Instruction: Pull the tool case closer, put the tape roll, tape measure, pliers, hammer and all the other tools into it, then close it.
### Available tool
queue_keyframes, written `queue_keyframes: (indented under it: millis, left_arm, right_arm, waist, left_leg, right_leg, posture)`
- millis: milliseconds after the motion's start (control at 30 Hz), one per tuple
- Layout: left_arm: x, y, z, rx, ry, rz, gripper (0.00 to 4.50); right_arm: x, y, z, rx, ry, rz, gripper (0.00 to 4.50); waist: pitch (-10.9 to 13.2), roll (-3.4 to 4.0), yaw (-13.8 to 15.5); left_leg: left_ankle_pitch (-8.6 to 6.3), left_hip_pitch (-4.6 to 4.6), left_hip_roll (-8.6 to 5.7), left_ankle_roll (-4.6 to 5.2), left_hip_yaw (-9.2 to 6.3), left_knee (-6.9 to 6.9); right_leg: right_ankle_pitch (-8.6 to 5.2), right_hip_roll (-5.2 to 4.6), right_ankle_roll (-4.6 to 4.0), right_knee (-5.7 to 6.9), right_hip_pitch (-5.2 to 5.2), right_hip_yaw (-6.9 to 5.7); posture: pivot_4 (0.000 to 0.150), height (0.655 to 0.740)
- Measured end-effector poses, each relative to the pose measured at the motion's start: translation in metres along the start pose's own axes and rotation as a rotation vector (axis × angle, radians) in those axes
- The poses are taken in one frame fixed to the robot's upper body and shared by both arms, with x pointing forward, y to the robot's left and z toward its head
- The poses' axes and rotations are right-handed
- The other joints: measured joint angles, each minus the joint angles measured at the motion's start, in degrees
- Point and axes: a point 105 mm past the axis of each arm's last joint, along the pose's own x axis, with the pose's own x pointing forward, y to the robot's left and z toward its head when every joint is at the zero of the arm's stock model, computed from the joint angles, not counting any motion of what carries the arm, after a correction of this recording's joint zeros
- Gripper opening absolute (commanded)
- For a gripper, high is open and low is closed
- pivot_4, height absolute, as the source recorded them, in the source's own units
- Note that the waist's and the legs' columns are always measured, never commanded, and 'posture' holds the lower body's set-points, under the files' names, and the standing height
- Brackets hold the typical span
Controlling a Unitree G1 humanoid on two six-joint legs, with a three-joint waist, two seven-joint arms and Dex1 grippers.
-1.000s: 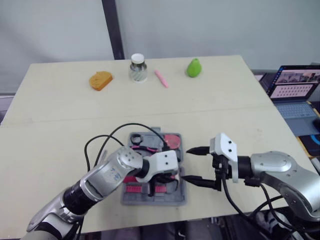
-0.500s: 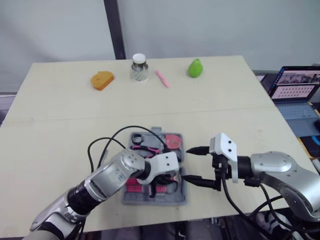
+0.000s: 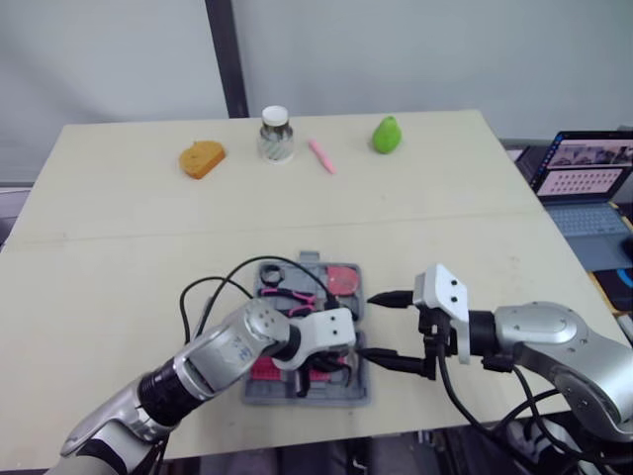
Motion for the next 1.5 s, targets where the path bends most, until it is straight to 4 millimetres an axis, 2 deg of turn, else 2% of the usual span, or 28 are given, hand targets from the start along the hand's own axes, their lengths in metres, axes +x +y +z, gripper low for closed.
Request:
queue_keyframes:
  millis: [1033,1267,1500]
  left_arm:
    - [0.01,0.006,0.005,0.047,-0.015,0.0,0.02]
    - [0.008,0.007,0.011,0.054,-0.029,0.0,3.33]
    - [-0.007,0.0,0.016,0.018,-0.046,-0.035,3.33]
  right_arm:
    - [0.001,0.002,0.0,0.014,-0.008,-0.003,4.5]
    - [0.001,0.003,0.001,0.009,-0.011,-0.001,4.5]
    - [0.001,0.004,0.002,0.01,-0.018,0.003,4.5]
  waist:
    - [0.0,0.0,0.02]
    - [0.0,0.0,0.01]
    - [0.0,0.0,0.0]
  left_leg:
    - [0.0,-0.01,-0.11,0.01,-0.36,0.05]
    - [-0.01,-0.01,-0.12,0.01,-0.42,0.06]
    - [0.0,-0.02,-0.14,0.01,-0.48,0.06]
  right_leg:
    - [0.0,0.0,0.0,-0.02,0.1,-0.06]
    - [0.0,0.0,0.0,-0.01,0.11,-0.07]
    - [0.0,0.0,0.0,-0.01,0.11,-0.07]
  posture:
    - [0.15,0.74]
    - [0.15,0.74]
    - [0.15,0.74]
